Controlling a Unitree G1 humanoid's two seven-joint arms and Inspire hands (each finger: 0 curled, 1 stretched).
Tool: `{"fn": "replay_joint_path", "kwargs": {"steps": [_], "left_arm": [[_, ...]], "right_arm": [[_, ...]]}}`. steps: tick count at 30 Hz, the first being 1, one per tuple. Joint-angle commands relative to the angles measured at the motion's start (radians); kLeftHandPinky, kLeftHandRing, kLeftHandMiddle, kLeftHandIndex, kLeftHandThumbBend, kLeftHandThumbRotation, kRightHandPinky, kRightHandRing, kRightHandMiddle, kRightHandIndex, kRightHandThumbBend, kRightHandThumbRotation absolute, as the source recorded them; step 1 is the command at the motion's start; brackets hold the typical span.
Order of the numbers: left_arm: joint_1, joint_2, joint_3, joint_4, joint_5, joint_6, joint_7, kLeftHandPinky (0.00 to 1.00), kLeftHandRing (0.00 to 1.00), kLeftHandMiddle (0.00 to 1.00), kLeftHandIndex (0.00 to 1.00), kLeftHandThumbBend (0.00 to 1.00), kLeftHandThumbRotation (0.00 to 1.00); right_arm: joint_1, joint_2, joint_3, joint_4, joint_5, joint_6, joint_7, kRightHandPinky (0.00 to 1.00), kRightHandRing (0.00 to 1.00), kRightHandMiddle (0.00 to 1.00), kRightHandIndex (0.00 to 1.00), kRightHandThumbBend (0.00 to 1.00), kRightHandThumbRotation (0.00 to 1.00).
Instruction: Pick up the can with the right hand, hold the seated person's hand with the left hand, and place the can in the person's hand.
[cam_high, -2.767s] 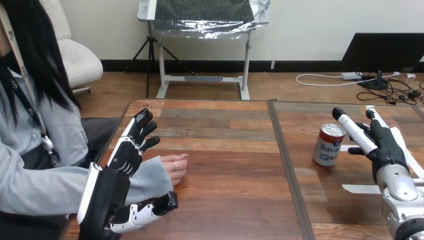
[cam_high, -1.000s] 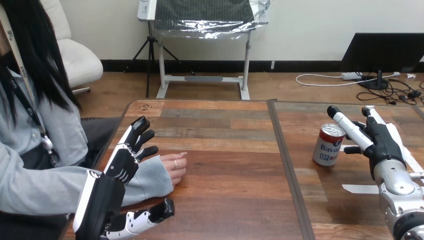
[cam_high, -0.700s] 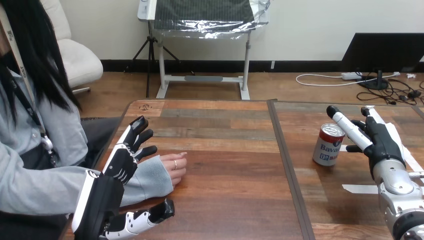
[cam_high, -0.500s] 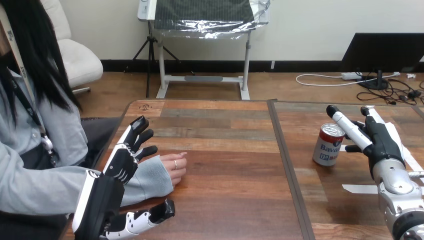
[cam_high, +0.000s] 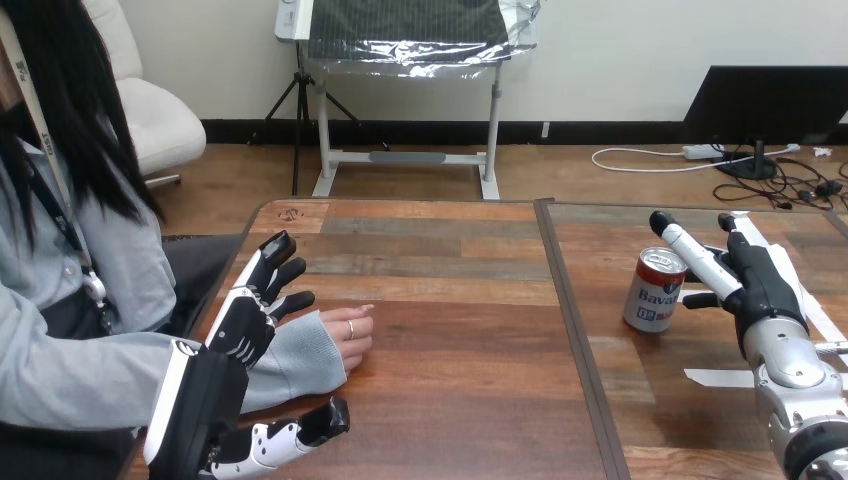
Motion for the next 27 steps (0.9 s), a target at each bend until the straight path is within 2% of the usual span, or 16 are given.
{"fn": "replay_joint_path", "kwargs": {"steps": [1,4,7,10,16,19,24,27], "left_arm": [[-0.039,0.006,0.000,-0.035,0.007,-0.020,0.006,0.81,0.91,0.95,0.93,1.00,0.54],[-0.042,0.006,0.002,-0.033,0.012,-0.025,0.009,0.81,0.91,0.95,0.94,1.00,0.55],[-0.042,0.005,0.003,-0.033,0.013,-0.026,0.011,0.81,0.91,0.94,0.94,1.00,0.55],[-0.041,0.004,0.004,-0.033,0.017,-0.026,0.013,0.81,0.91,0.94,0.93,1.00,0.55],[-0.035,0.003,-0.002,-0.041,0.012,-0.017,0.013,0.82,0.91,0.94,0.93,1.00,0.55],[-0.033,0.001,-0.003,-0.045,0.011,-0.012,0.013,0.82,0.91,0.94,0.93,1.00,0.55],[-0.035,0.001,-0.002,-0.042,0.013,-0.019,0.014,0.82,0.91,0.94,0.93,1.00,0.55],[-0.036,0.003,-0.009,-0.043,0.001,-0.015,0.005,0.83,0.91,0.95,0.93,1.00,0.55]], "right_arm": [[-0.102,0.016,-0.004,-0.004,0.010,-0.012,0.008,0.68,0.81,0.86,1.00,1.00,0.68],[-0.103,0.018,-0.010,-0.004,0.017,-0.010,0.013,0.70,0.83,0.89,1.00,1.00,0.68],[-0.103,0.020,-0.012,-0.004,0.020,-0.007,0.014,0.66,0.79,0.86,1.00,1.00,0.67],[-0.102,0.020,-0.008,-0.004,0.017,-0.008,0.010,0.54,0.67,0.77,1.00,1.00,0.67],[-0.102,0.022,-0.007,-0.004,0.016,-0.008,0.007,0.53,0.68,0.79,1.00,1.00,0.67],[-0.101,0.022,-0.003,-0.004,0.011,-0.010,0.002,0.49,0.62,0.72,1.00,1.00,0.67],[-0.101,0.022,0.002,-0.005,0.007,-0.013,0.002,0.56,0.73,0.80,1.00,1.00,0.68],[-0.101,0.024,-0.009,-0.005,0.019,-0.016,0.015,0.60,0.77,0.84,1.00,1.00,0.67]]}}
